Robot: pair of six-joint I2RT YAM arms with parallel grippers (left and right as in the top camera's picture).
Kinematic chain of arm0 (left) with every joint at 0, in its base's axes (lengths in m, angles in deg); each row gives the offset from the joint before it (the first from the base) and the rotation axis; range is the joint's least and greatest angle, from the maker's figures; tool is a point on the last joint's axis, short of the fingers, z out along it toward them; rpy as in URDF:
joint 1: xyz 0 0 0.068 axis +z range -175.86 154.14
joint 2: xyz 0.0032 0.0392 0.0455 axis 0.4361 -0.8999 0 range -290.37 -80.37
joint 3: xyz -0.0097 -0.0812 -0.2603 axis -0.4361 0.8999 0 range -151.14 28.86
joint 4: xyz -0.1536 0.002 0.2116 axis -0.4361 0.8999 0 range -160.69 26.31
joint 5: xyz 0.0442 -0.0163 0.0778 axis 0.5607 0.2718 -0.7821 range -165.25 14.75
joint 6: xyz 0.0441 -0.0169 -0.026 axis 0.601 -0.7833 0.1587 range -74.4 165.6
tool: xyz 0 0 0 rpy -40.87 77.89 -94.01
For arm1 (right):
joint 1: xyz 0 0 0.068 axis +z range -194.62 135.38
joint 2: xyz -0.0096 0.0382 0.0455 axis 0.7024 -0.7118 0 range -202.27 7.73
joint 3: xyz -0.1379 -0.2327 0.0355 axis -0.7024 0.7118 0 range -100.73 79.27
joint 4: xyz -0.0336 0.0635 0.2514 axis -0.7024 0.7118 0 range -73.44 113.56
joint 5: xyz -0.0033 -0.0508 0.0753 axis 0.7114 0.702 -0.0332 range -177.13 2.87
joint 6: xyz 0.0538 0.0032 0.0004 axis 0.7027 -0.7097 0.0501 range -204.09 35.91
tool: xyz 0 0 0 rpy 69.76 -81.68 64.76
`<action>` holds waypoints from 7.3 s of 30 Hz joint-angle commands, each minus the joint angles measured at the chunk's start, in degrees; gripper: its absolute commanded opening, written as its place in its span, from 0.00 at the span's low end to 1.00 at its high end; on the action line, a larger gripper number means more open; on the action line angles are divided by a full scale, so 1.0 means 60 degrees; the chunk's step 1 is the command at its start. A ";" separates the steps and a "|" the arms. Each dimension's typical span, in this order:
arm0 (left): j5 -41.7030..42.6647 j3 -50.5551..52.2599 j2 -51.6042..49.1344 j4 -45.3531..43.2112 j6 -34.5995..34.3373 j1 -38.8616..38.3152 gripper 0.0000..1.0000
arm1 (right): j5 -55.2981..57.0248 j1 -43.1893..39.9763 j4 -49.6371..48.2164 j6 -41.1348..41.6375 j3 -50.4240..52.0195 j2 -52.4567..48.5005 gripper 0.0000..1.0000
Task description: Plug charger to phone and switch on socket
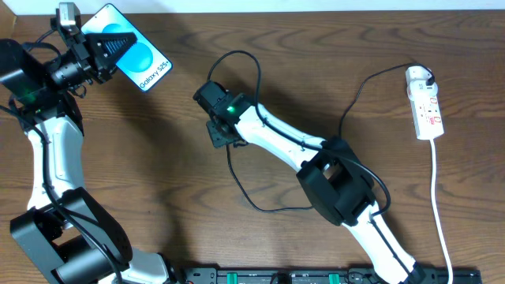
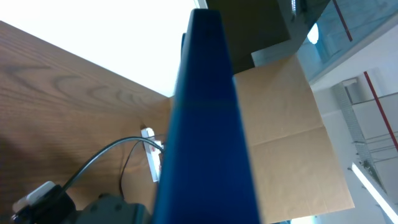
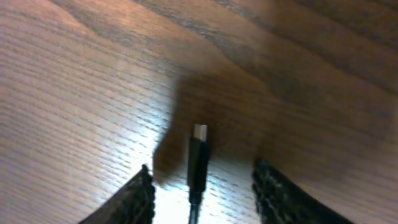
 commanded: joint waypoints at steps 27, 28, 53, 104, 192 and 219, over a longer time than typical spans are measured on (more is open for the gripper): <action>0.0233 -0.0084 0.0178 -0.0076 0.0033 0.0040 0.07 | -0.0772 -0.0084 0.0867 0.0084 -0.0109 -0.0576 0.01; 0.0233 -0.0084 0.0178 -0.0076 0.0033 0.0044 0.08 | -0.0936 -0.0153 0.0885 0.0025 -0.0124 -0.0576 0.01; 0.0233 -0.0084 0.0178 -0.0069 -0.0368 0.0040 0.08 | -1.5125 -0.3238 -0.1880 -0.2801 -0.0495 -0.0466 0.01; 0.0237 -0.0066 0.0175 0.0146 -0.0113 -0.0098 0.07 | -1.4746 -0.1920 -0.6816 0.1421 -0.0495 0.1931 0.01; -0.0168 -0.0066 -0.0525 0.0182 0.0750 -0.0175 0.07 | -1.3209 -0.2029 -0.5563 0.1490 -0.0495 0.1927 0.01; 0.0069 -0.0066 -0.0579 0.0211 0.0499 -0.0186 0.07 | -1.2965 -0.1942 -0.5526 0.1490 -0.0495 0.1927 0.01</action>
